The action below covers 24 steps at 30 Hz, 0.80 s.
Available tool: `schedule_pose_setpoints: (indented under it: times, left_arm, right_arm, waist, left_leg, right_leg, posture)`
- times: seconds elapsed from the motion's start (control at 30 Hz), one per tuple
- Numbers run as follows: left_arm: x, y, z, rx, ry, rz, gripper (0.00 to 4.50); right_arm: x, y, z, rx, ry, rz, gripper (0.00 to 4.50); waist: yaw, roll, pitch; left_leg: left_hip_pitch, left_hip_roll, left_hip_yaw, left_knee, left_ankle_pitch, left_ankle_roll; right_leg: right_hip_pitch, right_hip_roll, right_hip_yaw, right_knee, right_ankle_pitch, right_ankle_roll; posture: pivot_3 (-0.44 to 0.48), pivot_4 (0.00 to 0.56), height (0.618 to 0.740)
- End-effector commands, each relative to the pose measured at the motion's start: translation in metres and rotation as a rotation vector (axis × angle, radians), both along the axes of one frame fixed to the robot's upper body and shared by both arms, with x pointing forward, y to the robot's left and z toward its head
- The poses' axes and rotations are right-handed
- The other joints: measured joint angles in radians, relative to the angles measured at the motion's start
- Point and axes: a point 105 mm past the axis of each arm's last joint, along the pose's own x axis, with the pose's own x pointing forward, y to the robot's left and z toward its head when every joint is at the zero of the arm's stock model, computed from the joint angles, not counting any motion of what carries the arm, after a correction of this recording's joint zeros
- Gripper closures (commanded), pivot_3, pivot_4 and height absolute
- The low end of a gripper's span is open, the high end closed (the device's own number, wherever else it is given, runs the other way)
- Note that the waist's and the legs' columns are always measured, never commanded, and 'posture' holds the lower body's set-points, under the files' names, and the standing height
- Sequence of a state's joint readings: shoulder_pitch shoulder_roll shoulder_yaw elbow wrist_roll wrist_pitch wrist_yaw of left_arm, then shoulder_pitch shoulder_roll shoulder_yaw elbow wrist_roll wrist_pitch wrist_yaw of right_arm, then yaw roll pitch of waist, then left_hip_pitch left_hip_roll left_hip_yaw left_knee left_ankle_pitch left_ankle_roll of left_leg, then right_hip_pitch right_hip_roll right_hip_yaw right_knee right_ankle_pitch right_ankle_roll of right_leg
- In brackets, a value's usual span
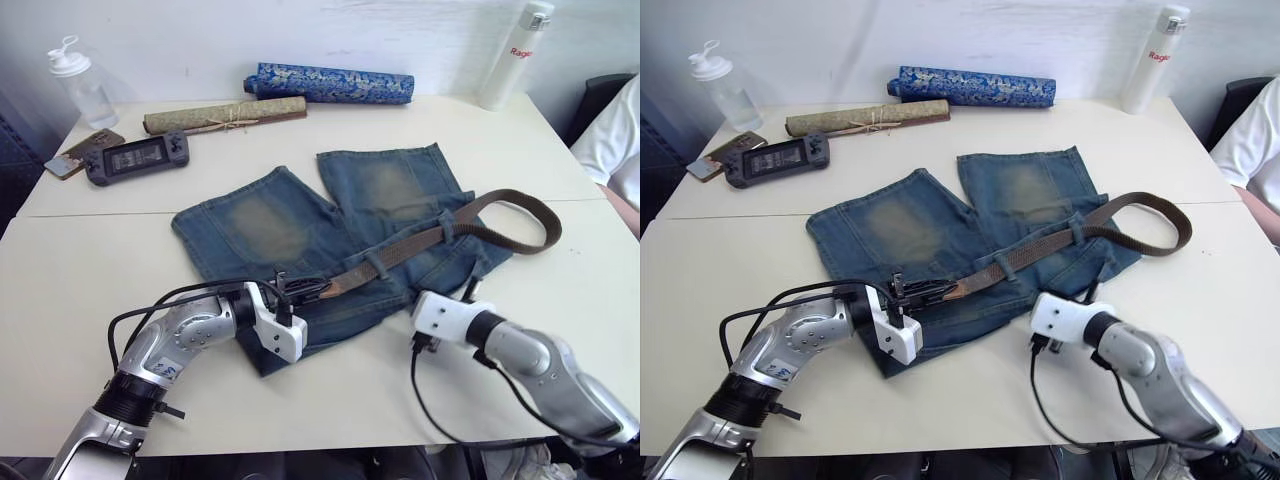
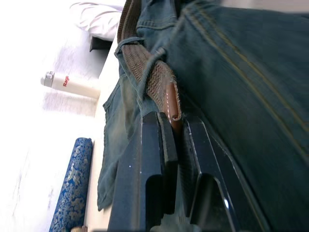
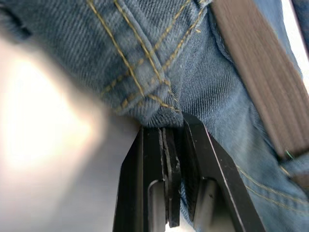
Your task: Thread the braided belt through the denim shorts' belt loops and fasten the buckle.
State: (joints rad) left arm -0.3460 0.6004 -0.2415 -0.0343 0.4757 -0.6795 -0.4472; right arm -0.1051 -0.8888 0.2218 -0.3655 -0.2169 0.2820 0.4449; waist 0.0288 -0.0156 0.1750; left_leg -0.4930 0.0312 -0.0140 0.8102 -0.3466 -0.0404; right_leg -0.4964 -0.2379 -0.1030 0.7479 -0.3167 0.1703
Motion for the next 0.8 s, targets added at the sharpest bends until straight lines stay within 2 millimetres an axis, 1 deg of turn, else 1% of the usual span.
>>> schedule_pose_setpoints:
  times: [0.03, 0.13, 0.27, 0.37, 0.47, 0.6, 0.67, 0.7, 0.73, 0.77, 0.8]
  left_arm:
    - [-0.005, 0.002, 0.011, -0.004, -0.055, -0.008, 4.50]
    - [-0.006, 0.004, 0.011, 0.001, -0.057, -0.003, 4.50]
    - [-0.006, 0.004, 0.011, 0.002, -0.060, 0.002, 4.50]
    - [-0.006, 0.004, 0.011, 0.001, -0.061, 0.008, 4.50]
    - [-0.006, 0.005, 0.011, 0.001, -0.063, 0.011, 4.50]
    - [-0.006, 0.008, 0.013, -0.001, -0.082, 0.026, 4.50]
    - [-0.006, 0.012, 0.014, -0.003, -0.089, 0.036, 4.50]
    - [-0.007, 0.015, 0.016, -0.009, -0.099, 0.043, 4.50]
    - [-0.007, 0.018, 0.019, -0.021, -0.111, 0.049, 4.50]
    - [-0.008, 0.021, 0.021, -0.034, -0.122, 0.054, 4.50]
    - [-0.011, 0.025, 0.025, -0.047, -0.135, 0.049, 4.50]
  right_arm:
    - [0.016, -0.052, 0.002, -0.098, -0.013, -0.176, 4.47]
    - [0.020, -0.056, 0.004, -0.111, -0.021, -0.172, 4.47]
    - [0.021, -0.056, 0.003, -0.115, -0.015, -0.164, 4.47]
    - [0.017, -0.046, 0.003, -0.029, 0.014, -0.151, 4.47]
    - [0.015, -0.050, 0.010, 0.021, -0.003, -0.190, 4.47]
    - [0.004, -0.065, 0.030, 0.119, 0.004, -0.257, 2.75]
    - [-0.004, -0.071, 0.045, 0.212, 0.022, -0.281, 1.66]
    - [-0.008, -0.071, 0.054, 0.256, 0.033, -0.272, 1.18]
    - [-0.012, -0.068, 0.063, 0.311, 0.052, -0.258, 0.92]
    - [-0.015, -0.065, 0.071, 0.382, 0.075, -0.245, 0.21]
    - [-0.021, -0.055, 0.078, 0.479, 0.133, -0.211, 0.10]
  waist:
    - [0.002, 0.000, 0.000]
    - [0.001, 0.000, 0.000]
    - [0.000, 0.000, 0.000]
    - [0.000, 0.000, 0.000]
    - [0.001, 0.000, 0.000]
    - [0.001, 0.000, 0.000]
    - [-0.002, 0.001, 0.000]
    - [-0.003, 0.001, 0.000]
    - [-0.007, 0.001, 0.001]
    - [-0.011, 0.001, 0.001]
    - [-0.016, 0.002, 0.001]
  left_leg:
    - [0.000, 0.000, 0.000, 0.000, 0.000, 0.000]
    - [-0.001, 0.000, 0.000, 0.001, 0.000, 0.000]
    - [-0.001, 0.000, 0.000, 0.001, 0.000, 0.000]
    - [-0.001, 0.000, 0.000, 0.002, 0.000, 0.000]
    - [-0.002, 0.000, 0.000, 0.002, 0.000, 0.000]
    - [-0.002, 0.000, 0.000, 0.002, -0.001, 0.000]
    - [-0.002, 0.000, 0.000, 0.002, -0.001, 0.000]
    - [-0.002, 0.000, 0.000, 0.002, -0.001, 0.001]
    - [-0.002, 0.000, 0.000, 0.002, -0.001, 0.001]
    - [-0.002, 0.000, 0.000, 0.002, -0.001, 0.001]
    - [-0.002, 0.000, 0.000, 0.001, -0.001, 0.001]
  right_leg:
    - [0.000, 0.000, 0.000, 0.000, 0.000, 0.000]
    - [0.000, 0.000, 0.000, 0.000, 0.000, 0.000]
    - [0.000, 0.000, 0.000, 0.001, 0.000, 0.000]
    - [0.000, 0.000, 0.000, 0.001, 0.000, 0.000]
    - [0.000, 0.000, 0.000, 0.001, 0.000, 0.000]
    - [-0.001, 0.000, 0.000, 0.001, 0.000, 0.000]
    - [-0.001, 0.000, 0.000, 0.002, 0.000, 0.000]
    - [-0.001, 0.000, 0.000, 0.002, 0.000, 0.000]
    - [-0.001, 0.000, 0.000, 0.002, 0.000, 0.000]
    - [-0.002, 0.000, 0.000, 0.002, 0.000, 0.000]
    - [-0.002, 0.000, 0.000, 0.002, 0.000, 0.000]
  posture:
    - [0.000, 0.150, 0.645]
    - [0.000, 0.150, 0.645]
    - [0.000, 0.150, 0.645]
    - [0.000, 0.150, 0.645]
    - [0.000, 0.150, 0.645]
    - [0.000, 0.150, 0.645]
    - [0.000, 0.150, 0.645]
    - [0.000, 0.150, 0.645]
    - [0.000, 0.150, 0.645]
    - [0.000, 0.150, 0.645]
    - [0.000, 0.150, 0.645]
